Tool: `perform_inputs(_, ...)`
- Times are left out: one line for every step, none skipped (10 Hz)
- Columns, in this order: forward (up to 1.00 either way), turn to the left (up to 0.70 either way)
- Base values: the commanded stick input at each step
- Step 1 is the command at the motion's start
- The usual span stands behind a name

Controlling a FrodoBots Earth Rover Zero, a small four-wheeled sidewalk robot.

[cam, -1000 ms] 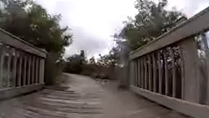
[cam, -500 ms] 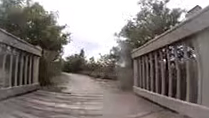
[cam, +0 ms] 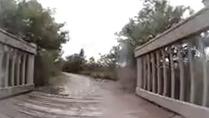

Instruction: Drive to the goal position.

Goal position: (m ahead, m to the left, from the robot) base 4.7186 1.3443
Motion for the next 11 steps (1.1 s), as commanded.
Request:
perform_inputs(0.45, 0.00)
perform_inputs(0.45, 0.00)
perform_inputs(0.45, 0.00)
perform_inputs(0.45, 0.00)
perform_inputs(0.45, 0.00)
perform_inputs(0.45, 0.00)
perform_inputs(0.45, 0.00)
perform_inputs(0.45, 0.00)
perform_inputs(0.45, 0.00)
perform_inputs(0.45, 0.00)
perform_inputs(0.45, 0.00)
